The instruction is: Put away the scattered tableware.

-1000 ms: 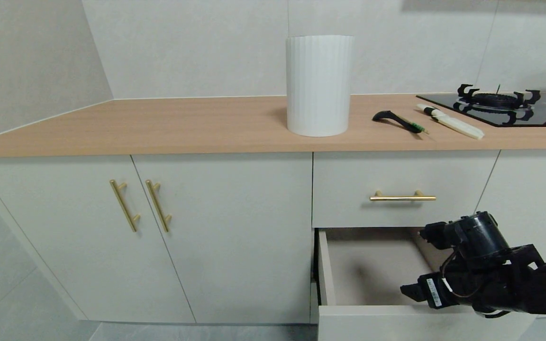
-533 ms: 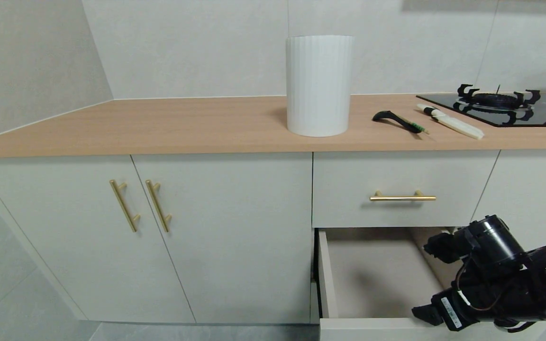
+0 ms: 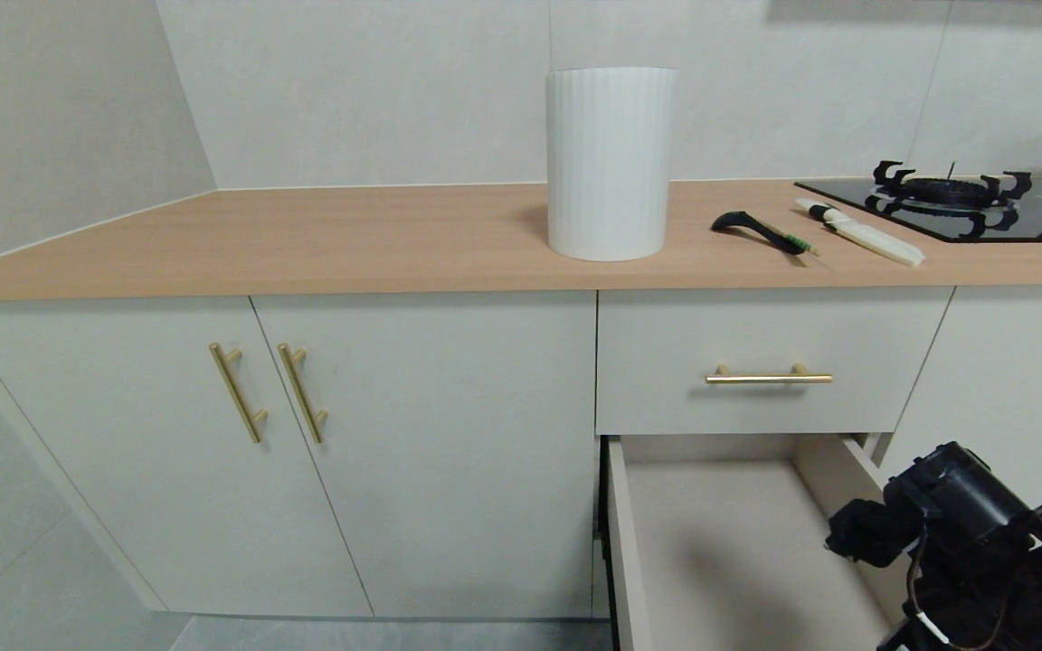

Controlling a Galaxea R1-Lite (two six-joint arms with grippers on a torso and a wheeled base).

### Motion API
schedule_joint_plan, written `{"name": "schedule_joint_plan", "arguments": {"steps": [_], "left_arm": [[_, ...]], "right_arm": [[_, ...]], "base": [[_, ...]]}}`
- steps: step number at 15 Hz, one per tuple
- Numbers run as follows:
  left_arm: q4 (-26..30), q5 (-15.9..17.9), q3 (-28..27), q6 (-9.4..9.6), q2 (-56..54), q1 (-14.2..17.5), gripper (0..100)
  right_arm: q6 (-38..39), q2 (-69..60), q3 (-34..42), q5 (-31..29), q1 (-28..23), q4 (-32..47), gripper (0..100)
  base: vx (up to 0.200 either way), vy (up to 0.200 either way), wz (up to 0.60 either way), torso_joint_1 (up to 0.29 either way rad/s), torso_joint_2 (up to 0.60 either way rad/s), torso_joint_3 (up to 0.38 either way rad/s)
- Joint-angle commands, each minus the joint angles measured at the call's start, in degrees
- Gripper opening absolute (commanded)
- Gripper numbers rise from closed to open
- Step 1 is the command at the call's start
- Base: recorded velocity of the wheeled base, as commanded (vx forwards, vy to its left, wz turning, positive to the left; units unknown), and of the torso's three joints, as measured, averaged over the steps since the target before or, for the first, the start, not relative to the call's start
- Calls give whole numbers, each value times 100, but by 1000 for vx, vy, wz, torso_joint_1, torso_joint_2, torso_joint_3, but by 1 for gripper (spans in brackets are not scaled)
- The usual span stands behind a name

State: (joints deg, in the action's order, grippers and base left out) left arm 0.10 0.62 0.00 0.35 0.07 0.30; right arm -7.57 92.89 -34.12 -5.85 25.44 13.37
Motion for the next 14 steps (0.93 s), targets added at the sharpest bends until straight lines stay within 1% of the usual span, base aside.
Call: {"name": "schedule_joint_plan", "arguments": {"steps": [1, 3, 4, 5, 6, 7, 10, 12, 14], "left_arm": [[-1, -1, 0, 9, 1, 5, 100], [-1, -1, 0, 0, 1, 5, 100], [-1, -1, 0, 0, 1, 5, 100], [-1, -1, 0, 0, 1, 5, 100], [-1, -1, 0, 0, 1, 5, 100], [-1, -1, 0, 0, 1, 5, 100], [-1, -1, 0, 0, 1, 5, 100], [-1, -1, 0, 0, 1, 5, 100], [-1, -1, 0, 0, 1, 5, 100]], "right_arm": [[-113, -219, -24, -4, 57, 87, 100], [19, -201, -209, -30, 40, 60, 100], [353, -201, -358, -21, 22, 51, 100], [1029, -210, -684, -21, 31, 34, 100], [1399, -236, -859, -4, 22, 34, 100], [1566, -351, -921, 5, 5, 34, 100], [1557, -632, -938, -4, -83, -45, 100], [1566, -667, -903, -4, -110, -283, 100], [1557, -667, -894, -13, -136, -309, 100]], "base": [[0, 0, 0, 0, 0, 0], [0, 0, 0, 0, 0, 0], [0, 0, 0, 0, 0, 0], [0, 0, 0, 0, 0, 0], [0, 0, 0, 0, 0, 0], [0, 0, 0, 0, 0, 0], [0, 0, 0, 0, 0, 0], [0, 0, 0, 0, 0, 0], [0, 0, 0, 0, 0, 0]]}}
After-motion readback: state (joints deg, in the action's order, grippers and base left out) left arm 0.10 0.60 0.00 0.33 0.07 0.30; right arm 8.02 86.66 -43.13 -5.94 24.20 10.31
